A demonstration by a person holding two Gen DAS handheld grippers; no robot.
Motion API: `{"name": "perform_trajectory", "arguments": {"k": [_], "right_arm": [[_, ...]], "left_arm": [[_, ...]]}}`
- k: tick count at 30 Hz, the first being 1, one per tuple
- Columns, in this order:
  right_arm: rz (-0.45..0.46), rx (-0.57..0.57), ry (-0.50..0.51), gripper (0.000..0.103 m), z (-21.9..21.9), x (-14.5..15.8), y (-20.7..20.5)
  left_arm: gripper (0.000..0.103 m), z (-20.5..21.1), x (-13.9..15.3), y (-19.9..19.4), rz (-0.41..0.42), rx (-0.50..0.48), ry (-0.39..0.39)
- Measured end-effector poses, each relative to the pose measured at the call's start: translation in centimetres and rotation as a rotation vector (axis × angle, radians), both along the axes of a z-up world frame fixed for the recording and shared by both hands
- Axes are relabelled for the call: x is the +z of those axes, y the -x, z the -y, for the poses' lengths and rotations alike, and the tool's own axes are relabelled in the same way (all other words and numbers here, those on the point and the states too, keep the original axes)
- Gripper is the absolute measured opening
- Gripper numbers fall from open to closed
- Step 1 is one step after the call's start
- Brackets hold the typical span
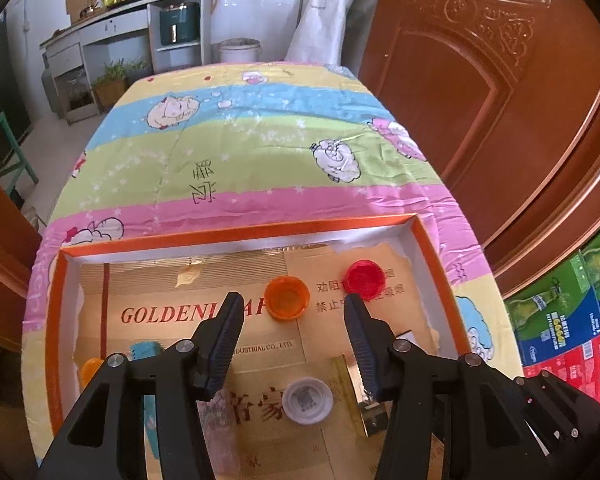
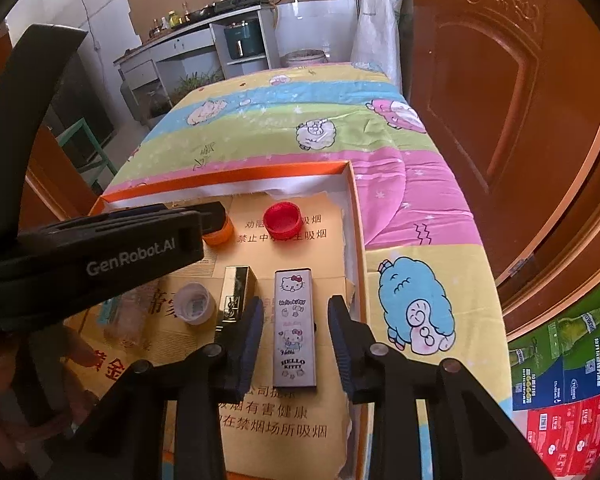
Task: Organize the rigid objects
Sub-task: 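Withdraw both open tools from the box back over the quilt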
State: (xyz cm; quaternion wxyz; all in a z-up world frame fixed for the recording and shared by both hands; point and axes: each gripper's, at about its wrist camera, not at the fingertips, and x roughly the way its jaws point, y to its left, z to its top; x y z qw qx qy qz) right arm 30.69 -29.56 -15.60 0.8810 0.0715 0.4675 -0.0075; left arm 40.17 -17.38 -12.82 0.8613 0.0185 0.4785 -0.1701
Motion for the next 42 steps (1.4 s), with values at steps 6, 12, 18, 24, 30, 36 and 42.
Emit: {"name": "perform_trajectory", "arguments": {"k": [6,12,18,24,30,36,42], "right_arm": [[0.016,-0.006,0.000,0.033,-0.2,1.3,1.2],[0.032,-0.008,-0.001,0.033,-0.5,2.7,2.4],[0.053,-0.008,0.002,0.033,-1.1,4.3,4.1],[0.065,-0.002,0.005,0.033,-1.8,5.6,5.9],[0.083,0.010,0.015,0.033,-2.9,6.7,7.7],[0.097,0.022,0.023,0.033,-3.9,7.8,9.3],[0.106,0.034,0.036,0.033,-5.1,8.4,11.2]], "left_arm": [[0.054,-0.5,1.6,1.5,0.020,0.000,0.017],[0.054,-1.1,3.5,3.5,0.043,0.001,0.033],[0.054,-1.9,5.4,5.6,0.068,0.006,0.047],[0.054,-2.8,7.1,8.1,0.093,0.008,0.051],[0.054,-4.2,8.5,10.6,0.114,0.021,0.064],[0.054,-5.8,9.6,12.9,0.128,0.037,0.077],[0.054,-8.2,10.3,15.2,0.142,0.064,0.093]]}}
